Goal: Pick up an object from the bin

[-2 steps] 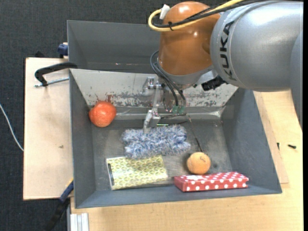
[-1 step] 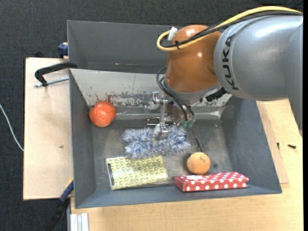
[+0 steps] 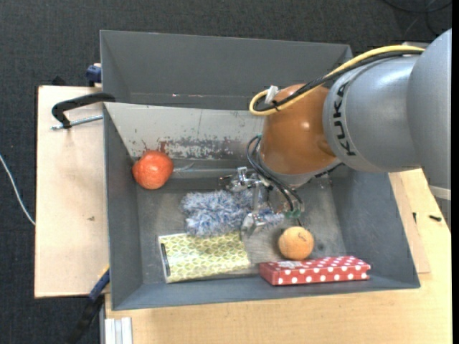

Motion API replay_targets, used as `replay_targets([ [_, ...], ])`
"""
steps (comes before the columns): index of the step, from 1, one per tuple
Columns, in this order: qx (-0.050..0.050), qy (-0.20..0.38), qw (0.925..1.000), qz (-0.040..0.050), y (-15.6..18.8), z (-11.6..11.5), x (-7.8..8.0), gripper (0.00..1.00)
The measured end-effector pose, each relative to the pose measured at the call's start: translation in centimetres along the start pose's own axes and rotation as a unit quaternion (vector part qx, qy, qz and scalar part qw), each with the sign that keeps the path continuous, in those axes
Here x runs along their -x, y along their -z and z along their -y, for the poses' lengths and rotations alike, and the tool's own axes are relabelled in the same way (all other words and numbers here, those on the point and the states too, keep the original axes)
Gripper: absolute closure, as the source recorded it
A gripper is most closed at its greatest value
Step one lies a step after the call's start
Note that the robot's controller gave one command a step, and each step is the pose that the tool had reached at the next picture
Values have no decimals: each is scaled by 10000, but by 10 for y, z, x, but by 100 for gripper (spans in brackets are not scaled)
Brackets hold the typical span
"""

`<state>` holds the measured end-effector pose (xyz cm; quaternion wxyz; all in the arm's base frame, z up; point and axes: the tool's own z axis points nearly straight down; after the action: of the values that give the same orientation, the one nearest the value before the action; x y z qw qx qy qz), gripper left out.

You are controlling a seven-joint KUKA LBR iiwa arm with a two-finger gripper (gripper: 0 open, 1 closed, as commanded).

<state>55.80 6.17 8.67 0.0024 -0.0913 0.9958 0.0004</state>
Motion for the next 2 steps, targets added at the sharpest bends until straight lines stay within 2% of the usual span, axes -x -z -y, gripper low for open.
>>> replay_targets([
  [2,0,151,9999,8,7,25,13,0],
])
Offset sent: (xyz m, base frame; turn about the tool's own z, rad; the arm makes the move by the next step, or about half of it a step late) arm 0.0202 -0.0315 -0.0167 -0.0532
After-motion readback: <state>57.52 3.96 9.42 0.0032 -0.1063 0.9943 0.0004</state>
